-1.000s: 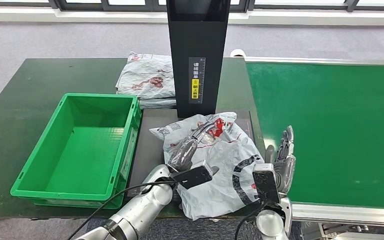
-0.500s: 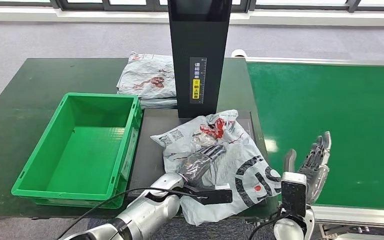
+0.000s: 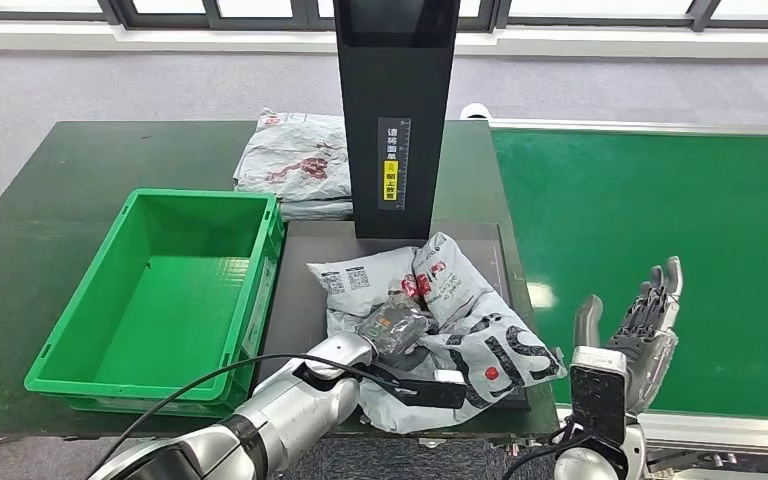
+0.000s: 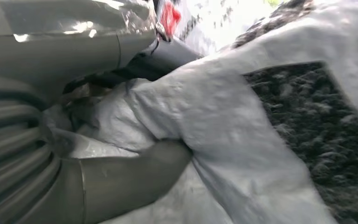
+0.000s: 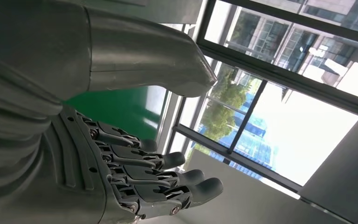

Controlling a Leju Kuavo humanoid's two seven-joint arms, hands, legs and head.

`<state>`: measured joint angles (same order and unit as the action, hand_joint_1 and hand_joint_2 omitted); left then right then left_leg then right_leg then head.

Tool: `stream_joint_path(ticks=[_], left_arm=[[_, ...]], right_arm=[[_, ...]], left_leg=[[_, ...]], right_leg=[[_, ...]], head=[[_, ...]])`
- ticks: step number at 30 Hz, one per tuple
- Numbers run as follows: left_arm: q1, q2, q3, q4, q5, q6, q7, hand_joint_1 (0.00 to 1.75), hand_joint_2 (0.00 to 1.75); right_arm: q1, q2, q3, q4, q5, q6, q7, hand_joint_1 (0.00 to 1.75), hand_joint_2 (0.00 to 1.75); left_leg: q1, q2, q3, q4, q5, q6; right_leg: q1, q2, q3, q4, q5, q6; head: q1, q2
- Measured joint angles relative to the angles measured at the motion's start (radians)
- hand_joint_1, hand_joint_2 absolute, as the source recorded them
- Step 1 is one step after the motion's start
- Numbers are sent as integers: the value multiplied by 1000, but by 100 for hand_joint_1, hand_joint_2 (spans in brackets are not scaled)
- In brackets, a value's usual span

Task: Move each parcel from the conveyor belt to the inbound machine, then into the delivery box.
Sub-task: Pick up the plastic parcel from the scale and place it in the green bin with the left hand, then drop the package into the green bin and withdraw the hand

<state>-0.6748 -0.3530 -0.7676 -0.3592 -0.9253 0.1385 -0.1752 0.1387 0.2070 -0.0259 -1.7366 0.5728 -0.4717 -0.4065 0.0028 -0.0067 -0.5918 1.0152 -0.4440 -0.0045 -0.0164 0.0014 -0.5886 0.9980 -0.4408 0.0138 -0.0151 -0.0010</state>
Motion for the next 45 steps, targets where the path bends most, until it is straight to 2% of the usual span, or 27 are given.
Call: stream_joint_path(ticks=[4,6,11,23,25,28,32,36,38,40,41,43,45], left_arm=[[-31,20,86,-16,46,123,-40,175,175],[-53,31,128,-27,53,157,-45,175,175],[-68,45,179,-45,56,164,-49,175,175],[-68,53,203,-58,56,177,-49,175,175],[-68,55,210,-66,55,226,-49,175,175],[-70,67,243,-114,29,351,-30,175,175],[-65,111,302,-265,-130,486,80,175,175],[4,192,381,-492,-431,557,226,175,175],[64,263,405,-628,-535,562,384,175,175],[119,341,410,-751,-558,564,551,175,175],[143,376,413,-802,-558,564,596,175,175],[187,428,419,-889,-559,564,614,175,175],[217,461,424,-949,-559,564,602,175,175]], right_arm=[[12,0,0,0,11,7,14,0,175],[19,0,0,0,13,9,19,0,175],[21,0,0,1,16,9,22,0,175],[21,0,0,1,16,10,23,0,175],[21,0,0,2,16,12,27,0,175],[18,0,0,12,14,13,33,0,175],[15,0,0,53,3,22,42,0,175],[7,0,0,111,3,37,41,0,175],[0,0,0,141,4,40,41,0,175],[-3,-2,0,169,1,45,41,0,175],[-4,-3,0,182,0,49,41,0,175],[-7,-5,0,205,1,58,43,0,175],[-14,-7,0,224,6,64,47,0,175]], left_leg=[[0,0,-3,0,0,0],[0,0,-4,0,0,0],[0,0,-5,0,0,0],[0,0,-7,0,0,0],[0,0,-8,0,0,0],[0,0,-8,0,0,0],[1,0,-9,0,0,0],[1,0,-9,-1,0,-1],[1,3,-8,-1,-2,-3],[1,7,-7,-1,-3,-5],[2,7,-7,-1,-3,-5],[3,2,-8,-1,-2,-5],[3,-3,-9,-1,-2,-5]], right_leg=[[0,0,-3,0,0,0],[0,0,-4,1,-1,-1],[0,0,-4,1,-1,-1],[0,0,-7,0,-1,-1],[0,0,-7,1,-1,-1],[0,0,-8,1,-1,-1],[1,0,-8,1,-1,-1],[1,1,-9,2,-2,-2],[1,4,-10,3,-2,-4],[1,7,-11,3,-3,-5],[2,8,-11,3,-3,-5],[3,4,-11,3,-4,-6],[3,-1,-10,3,-5,-6]], head=[[0,0],[0,0],[0,0],[0,0],[0,0],[0,0],[0,0],[0,0],[0,0],[0,0],[0,0],[0,0],[0,0]])
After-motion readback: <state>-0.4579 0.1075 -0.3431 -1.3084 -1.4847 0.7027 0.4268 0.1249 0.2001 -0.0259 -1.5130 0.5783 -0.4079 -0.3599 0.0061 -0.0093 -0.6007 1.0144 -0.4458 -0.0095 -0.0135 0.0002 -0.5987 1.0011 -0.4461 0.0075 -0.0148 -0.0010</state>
